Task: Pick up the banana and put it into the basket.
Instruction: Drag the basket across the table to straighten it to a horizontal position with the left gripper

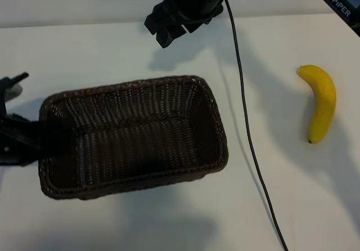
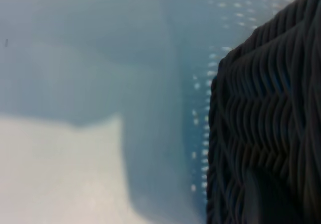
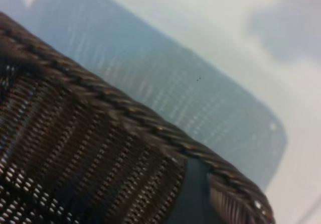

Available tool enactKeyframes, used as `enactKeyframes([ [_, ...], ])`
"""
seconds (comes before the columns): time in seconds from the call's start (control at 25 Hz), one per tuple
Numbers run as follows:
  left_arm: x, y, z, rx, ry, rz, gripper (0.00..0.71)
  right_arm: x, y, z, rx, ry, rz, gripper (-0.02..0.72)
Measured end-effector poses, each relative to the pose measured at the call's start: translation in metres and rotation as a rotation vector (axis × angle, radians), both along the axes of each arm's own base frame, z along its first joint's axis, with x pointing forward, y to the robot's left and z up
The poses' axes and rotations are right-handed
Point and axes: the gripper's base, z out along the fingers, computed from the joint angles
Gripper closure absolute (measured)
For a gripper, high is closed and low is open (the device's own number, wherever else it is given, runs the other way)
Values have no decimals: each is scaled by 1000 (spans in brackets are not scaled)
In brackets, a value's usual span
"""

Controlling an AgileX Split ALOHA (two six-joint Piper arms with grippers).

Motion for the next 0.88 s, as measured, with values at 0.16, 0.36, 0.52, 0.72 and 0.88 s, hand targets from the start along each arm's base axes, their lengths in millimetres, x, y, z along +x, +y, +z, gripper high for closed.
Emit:
enactKeyframes([
  [0.16, 9, -1, 12, -5, -27, -27, 557, 0, 0, 0, 0, 0, 1, 122],
  [0.36, 12, -2, 13, -3, -20, -57, 557, 0, 0, 0, 0, 0, 1, 122],
  [0.52, 14, -3, 8, 6, -1, -84, 557, 0, 0, 0, 0, 0, 1, 122],
  [0.72, 22, -5, 3, -4, -5, -121, 557, 0, 0, 0, 0, 0, 1, 122],
  [0.88, 39, -5, 8, -3, -36, -134, 557, 0, 0, 0, 0, 0, 1, 122],
])
